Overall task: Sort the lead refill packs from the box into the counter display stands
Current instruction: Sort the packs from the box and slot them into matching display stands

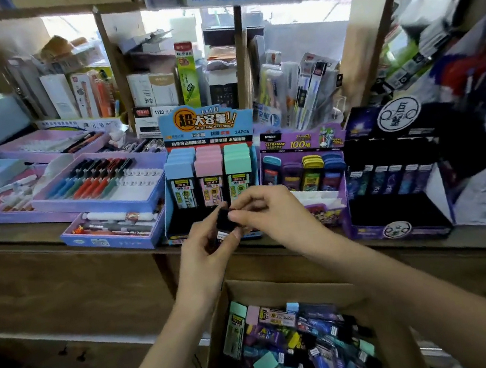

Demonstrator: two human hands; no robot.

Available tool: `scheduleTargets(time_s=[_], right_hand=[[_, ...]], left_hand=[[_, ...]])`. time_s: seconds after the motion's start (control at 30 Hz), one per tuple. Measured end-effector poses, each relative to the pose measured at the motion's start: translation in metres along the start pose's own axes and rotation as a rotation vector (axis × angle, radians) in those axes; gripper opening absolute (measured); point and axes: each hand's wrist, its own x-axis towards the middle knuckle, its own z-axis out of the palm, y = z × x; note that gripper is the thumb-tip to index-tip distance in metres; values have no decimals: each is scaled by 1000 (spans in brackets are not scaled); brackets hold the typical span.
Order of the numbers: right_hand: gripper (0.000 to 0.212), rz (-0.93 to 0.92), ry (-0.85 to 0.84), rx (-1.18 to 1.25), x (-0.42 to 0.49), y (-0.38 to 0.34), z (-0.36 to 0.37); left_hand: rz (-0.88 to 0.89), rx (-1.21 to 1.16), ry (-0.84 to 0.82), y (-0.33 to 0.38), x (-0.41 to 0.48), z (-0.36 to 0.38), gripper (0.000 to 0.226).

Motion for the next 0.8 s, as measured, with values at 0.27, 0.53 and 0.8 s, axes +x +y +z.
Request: scheduleTargets(time_s=[0.27, 0.53, 0.8], right_hand=[[2, 19, 235, -50, -25, 8, -94], [5, 21, 461, -358, -37, 29, -206], [11, 34, 471, -382, -33, 64, -205]], left_hand=[[-6, 124, -165, 11, 15, 58, 57], [354, 767, -284, -5, 31, 90, 54], [317, 894, -374, -26, 35, 99, 60]])
